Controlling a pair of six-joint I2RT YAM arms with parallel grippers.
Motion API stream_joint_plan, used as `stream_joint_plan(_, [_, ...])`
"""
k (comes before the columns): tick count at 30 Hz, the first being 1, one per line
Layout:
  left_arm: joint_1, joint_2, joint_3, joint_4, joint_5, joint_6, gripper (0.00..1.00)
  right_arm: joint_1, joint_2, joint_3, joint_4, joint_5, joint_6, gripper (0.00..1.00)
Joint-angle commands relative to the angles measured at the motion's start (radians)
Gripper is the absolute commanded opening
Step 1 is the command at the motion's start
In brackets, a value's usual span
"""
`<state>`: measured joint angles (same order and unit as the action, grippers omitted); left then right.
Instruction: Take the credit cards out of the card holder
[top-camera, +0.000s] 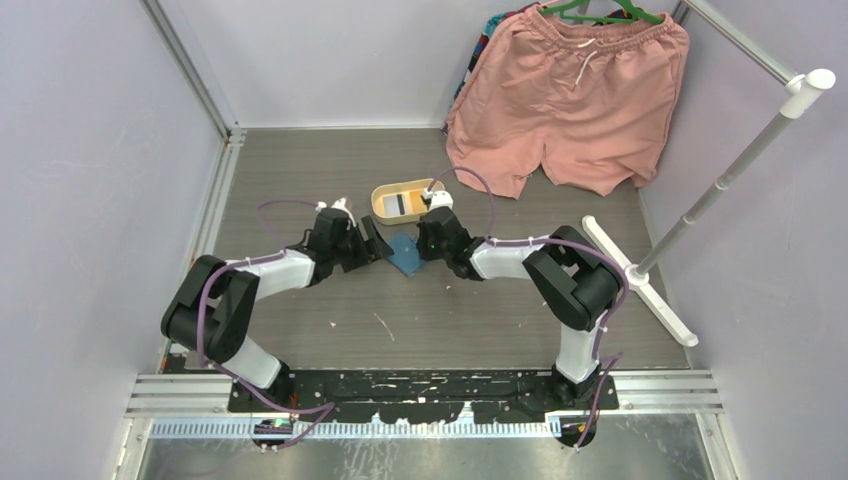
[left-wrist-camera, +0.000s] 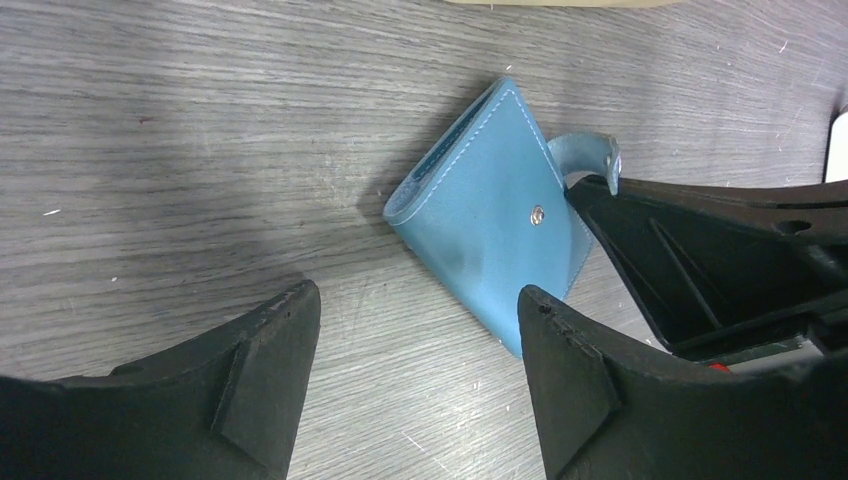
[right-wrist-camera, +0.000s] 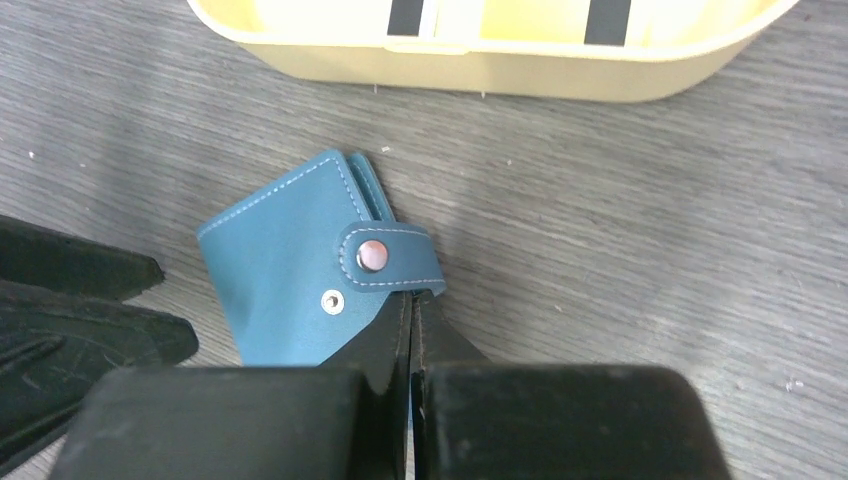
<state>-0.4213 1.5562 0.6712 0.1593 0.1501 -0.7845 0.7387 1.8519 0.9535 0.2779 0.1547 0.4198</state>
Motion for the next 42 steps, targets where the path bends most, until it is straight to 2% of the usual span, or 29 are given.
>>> stream_joint_plan(1, [-0.001,0.032,0.016,-0.042,-0.002,0.016,0.73,0.002,-0.075,-0.048,0.071,0.035,0.005,0.01])
stream_joint_plan(10, [-0.001,0.053,0.007,-0.014,0.016,0.006,0.73,0.001,-0.203,-0.131,0.072,0.051,0.017,0.01])
stream_joint_plan(11, [-0.001,0.056,0.008,-0.01,0.019,0.003,0.73,0.002,-0.204,-0.126,0.064,0.058,0.013,0.04])
stream_joint_plan(15, [-0.001,0.067,0.01,-0.001,0.032,-0.004,0.72,0.002,-0.167,-0.101,0.061,0.064,-0.013,0.49])
stream_joint_plan(17, [-0.001,0.065,0.008,-0.004,0.034,-0.004,0.72,0.002,-0.138,-0.091,0.076,0.054,-0.02,0.63])
stream_joint_plan(19, [-0.001,0.057,0.006,-0.011,0.033,0.0,0.72,0.001,-0.117,-0.08,0.091,0.03,-0.03,0.68])
stream_joint_plan(26, [-0.001,0.044,-0.004,-0.023,0.029,0.004,0.72,0.001,-0.065,-0.024,0.111,0.011,-0.075,0.72])
stream_joint_plan(29, [-0.001,0.045,-0.002,-0.024,0.031,0.003,0.72,0.002,-0.037,0.016,0.096,0.015,-0.096,0.71])
stream_joint_plan(31, [-0.001,0.042,-0.001,-0.028,0.031,0.005,0.72,0.001,-0.022,0.035,0.087,0.025,-0.105,0.66])
stream_joint_plan(34, [-0.001,0.04,-0.001,-0.035,0.029,0.008,0.72,-0.001,-0.001,0.057,0.075,0.035,-0.112,0.5])
stream_joint_plan(39, [-0.001,0.043,-0.002,-0.036,0.033,0.01,0.72,-0.001,0.005,0.057,0.064,0.053,-0.118,0.07])
stream_joint_plan(40, [-0.001,0.045,-0.001,-0.034,0.033,0.01,0.72,-0.001,0.0,0.053,0.062,0.059,-0.118,0.02])
stream_joint_plan(42, [-0.001,0.05,-0.001,-0.027,0.036,0.006,0.72,-0.004,-0.014,0.046,0.061,0.072,-0.119,0.01])
